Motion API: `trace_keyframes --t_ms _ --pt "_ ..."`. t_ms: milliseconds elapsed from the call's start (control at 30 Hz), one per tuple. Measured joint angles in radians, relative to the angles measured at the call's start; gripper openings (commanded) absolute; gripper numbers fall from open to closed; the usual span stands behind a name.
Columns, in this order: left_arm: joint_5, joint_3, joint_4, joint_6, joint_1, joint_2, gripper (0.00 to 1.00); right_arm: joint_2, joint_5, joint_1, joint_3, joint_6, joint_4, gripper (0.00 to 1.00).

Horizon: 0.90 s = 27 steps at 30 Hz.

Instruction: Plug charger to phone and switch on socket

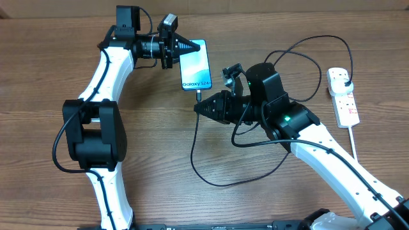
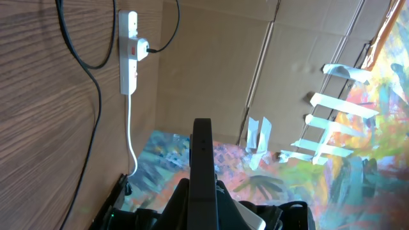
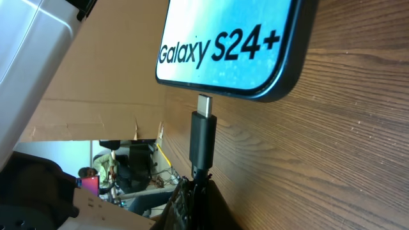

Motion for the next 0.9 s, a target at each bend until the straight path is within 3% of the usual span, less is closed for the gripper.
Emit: trace_keyframes --t_ms 900 --pt "0.000 0.000 0.000 0.027 0.000 0.000 0.04 0.000 0.000 0.000 0.000 0.001 0.002 0.04"
